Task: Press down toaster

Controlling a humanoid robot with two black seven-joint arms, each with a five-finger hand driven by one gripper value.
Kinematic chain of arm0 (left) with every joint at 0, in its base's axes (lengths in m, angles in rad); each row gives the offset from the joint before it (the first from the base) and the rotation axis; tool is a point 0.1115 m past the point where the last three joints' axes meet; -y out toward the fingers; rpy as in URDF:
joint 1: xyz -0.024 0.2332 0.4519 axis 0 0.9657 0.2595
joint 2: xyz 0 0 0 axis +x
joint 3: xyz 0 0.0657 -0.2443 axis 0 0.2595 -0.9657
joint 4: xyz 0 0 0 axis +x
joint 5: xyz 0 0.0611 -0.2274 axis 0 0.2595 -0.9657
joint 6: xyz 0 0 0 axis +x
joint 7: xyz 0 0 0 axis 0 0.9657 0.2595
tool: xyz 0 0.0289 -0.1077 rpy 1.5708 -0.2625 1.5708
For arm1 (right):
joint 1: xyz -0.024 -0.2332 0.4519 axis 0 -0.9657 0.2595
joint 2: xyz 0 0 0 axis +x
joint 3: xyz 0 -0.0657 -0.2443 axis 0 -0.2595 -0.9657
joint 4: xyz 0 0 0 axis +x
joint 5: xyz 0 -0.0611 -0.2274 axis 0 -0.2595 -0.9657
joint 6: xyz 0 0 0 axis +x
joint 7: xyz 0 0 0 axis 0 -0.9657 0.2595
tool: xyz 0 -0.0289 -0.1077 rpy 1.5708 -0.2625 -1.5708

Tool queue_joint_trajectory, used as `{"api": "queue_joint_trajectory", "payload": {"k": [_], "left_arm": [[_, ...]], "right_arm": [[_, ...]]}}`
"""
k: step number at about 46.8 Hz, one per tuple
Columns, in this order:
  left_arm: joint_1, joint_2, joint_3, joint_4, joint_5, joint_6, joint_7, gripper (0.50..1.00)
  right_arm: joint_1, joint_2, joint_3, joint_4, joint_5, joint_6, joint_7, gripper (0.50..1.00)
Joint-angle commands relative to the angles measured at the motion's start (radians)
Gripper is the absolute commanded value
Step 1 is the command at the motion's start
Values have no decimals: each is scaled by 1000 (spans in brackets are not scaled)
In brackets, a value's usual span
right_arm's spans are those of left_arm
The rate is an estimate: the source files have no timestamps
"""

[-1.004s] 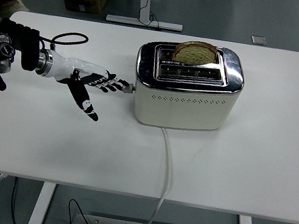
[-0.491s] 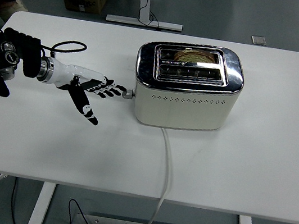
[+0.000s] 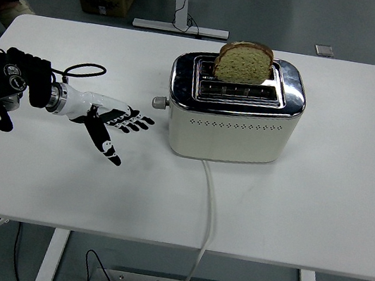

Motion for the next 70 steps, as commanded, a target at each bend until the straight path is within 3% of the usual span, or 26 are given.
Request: {"api": "queue_joint_trajectory", "payload": {"k": [1, 7, 13, 22, 33, 43, 51, 60, 70], "left_arm": [[-7, 10, -3, -2, -6, 0, -1, 1000], [-33, 25, -11, -3, -43, -4, -1, 1000], [-81, 123, -9, -23, -106, -14, -1, 1000], [-187, 191, -11, -31, -169, -61, -1, 1000], [-290, 199, -14, -23, -290, -54, -1, 1000], [-293, 174, -91, 10, -432, -32, -9, 1000], [-265, 88, -138, 150, -547, 5, -12, 1000], [-213, -28, -180, 357, -661, 40, -96, 1000], [-142, -59, -252, 385, -788, 95, -113, 1000]], "right_arm": [[0, 0, 0, 0, 0, 0, 0, 998], [0, 0, -2, 0, 0, 0, 0, 998], [0, 0, -2, 0, 0, 0, 0, 998], [2, 0, -2, 0, -2, 2, 0, 998], [3, 0, -3, 0, -3, 0, 2, 998], [2, 0, -3, 2, -3, 2, 3, 998], [2, 0, -3, 2, -2, 2, 3, 998], [2, 0, -3, 3, -2, 2, 3, 998], [2, 0, -3, 3, -2, 2, 3, 998]]}}
